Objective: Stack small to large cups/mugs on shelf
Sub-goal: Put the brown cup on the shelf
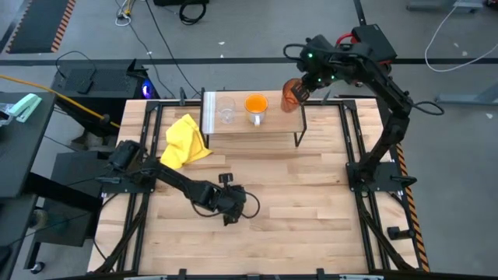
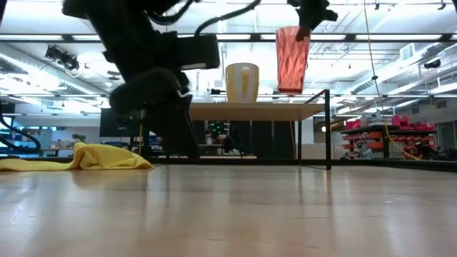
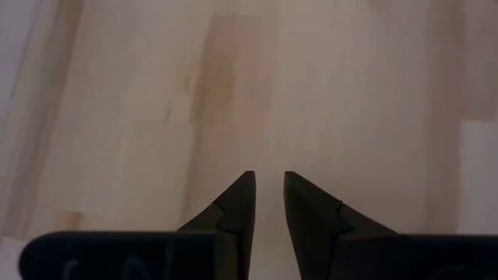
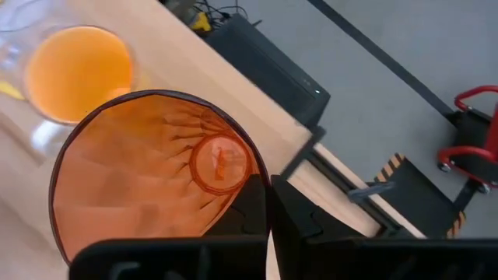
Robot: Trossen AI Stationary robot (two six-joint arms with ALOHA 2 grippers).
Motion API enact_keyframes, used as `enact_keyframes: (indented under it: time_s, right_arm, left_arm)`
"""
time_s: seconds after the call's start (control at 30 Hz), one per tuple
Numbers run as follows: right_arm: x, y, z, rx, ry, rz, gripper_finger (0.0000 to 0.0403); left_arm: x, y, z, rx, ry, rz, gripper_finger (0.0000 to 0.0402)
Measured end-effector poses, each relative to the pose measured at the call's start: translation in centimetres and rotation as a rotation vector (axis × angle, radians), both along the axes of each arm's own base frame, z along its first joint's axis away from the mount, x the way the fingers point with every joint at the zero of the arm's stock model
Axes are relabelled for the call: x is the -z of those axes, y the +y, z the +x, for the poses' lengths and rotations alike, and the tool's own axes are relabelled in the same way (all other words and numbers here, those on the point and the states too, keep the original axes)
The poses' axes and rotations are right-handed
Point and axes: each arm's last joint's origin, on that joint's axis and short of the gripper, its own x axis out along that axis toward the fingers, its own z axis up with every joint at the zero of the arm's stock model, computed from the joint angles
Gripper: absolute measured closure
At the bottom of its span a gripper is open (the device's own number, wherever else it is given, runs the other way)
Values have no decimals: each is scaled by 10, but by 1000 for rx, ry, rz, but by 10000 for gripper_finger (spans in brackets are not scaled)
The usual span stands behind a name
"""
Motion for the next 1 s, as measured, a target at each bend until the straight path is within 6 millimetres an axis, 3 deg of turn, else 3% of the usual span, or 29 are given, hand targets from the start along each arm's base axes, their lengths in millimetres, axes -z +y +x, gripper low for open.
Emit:
enact_keyframes:
  time_s: [0.1, 0.43, 1.0]
  right_arm:
    - [3, -8, 0, -2, 17, 6, 398]
    - [29, -26, 27, -81, 105, 50, 398]
    - [32, -34, 29, -90, 87, 66, 381]
  left_arm:
    - [0, 8, 3, -24, 0, 1, 327]
    - [0, 19, 6, -55, 6, 3, 345]
    - [0, 19, 6, -56, 6, 2, 356]
